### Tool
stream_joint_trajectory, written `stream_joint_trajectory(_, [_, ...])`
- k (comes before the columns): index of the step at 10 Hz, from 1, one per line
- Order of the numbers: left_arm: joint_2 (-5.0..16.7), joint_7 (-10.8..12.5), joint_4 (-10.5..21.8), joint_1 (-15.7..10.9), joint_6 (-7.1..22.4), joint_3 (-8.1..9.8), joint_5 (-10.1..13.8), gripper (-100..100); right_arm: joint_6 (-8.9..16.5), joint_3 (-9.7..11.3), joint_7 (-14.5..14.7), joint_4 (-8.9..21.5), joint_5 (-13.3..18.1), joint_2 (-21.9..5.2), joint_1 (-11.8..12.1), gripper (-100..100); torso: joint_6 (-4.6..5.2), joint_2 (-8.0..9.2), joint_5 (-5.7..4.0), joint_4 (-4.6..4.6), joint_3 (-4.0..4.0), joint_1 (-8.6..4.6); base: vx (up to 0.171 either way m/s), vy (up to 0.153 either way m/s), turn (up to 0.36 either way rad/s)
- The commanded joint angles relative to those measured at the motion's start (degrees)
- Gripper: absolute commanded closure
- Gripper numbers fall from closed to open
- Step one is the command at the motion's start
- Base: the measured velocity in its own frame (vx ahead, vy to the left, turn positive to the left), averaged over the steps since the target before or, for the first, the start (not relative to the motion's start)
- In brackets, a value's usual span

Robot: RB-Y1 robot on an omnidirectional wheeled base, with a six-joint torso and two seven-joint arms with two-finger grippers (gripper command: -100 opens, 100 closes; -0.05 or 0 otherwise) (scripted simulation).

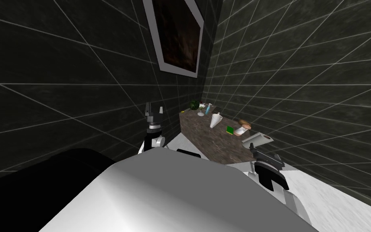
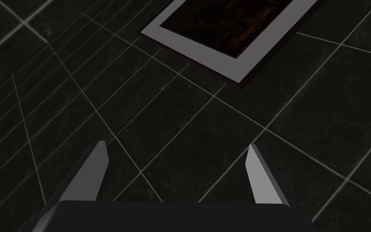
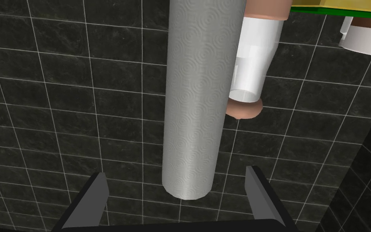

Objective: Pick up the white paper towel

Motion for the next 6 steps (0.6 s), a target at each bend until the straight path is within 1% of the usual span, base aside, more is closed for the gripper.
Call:
stream_joint_trajectory(1, [0.00, 0.00, 0.00, 0.00, 0.00, 0.00, 0.00, 0, 0.30, -0.54, 0.38, 0.80, 0.52, 0.28, -0.09, -100, 0.00, 0.00, 0.00, 0.00, 0.00, 0.00, 0.227, -0.032, -0.023])
stream_joint_trajectory(2, [0.00, 0.00, 0.00, 0.00, 0.00, 0.00, 0.00, 0, 0.23, -0.31, 0.34, 0.53, 0.37, 0.14, -0.10, -100, -0.01, 0.05, -0.02, 0.01, 0.03, -0.11, 0.095, -0.015, 0.005])
stream_joint_trajectory(3, [0.00, 0.00, 0.00, -0.02, 0.00, 0.00, 0.00, 0, 0.31, -0.32, 0.34, 0.57, 0.40, 0.12, -0.12, 0, 0.00, 0.44, -0.02, 0.08, 0.23, -0.08, 0.019, -0.002, 0.002])
stream_joint_trajectory(4, [0.00, 0.00, 0.01, -0.02, 0.01, 0.00, 0.00, 0, 0.40, 1.97, 2.02, -1.36, -1.04, 0.80, 1.50, -100, 0.01, 0.74, 0.00, 0.15, 0.41, -0.04, 0.054, -0.045, -0.179])
stream_joint_trajectory(5, [0.00, 0.00, 0.01, -0.02, 0.00, 0.00, 0.00, 0, 0.50, 3.54, 3.69, -2.81, -2.47, 1.48, 3.13, -100, 0.04, 0.75, -0.02, 0.16, 0.43, -0.15, 0.100, -0.106, -0.204])
stream_joint_trajectory(6, [0.01, 0.00, 0.01, -0.01, 0.00, 0.01, 0.00, 0, 0.50, 4.24, 3.69, -3.28, -2.47, 1.48, 3.13, -100, 0.04, 0.65, -0.06, 0.14, 0.37, -0.35, 0.074, -0.076, -0.099])
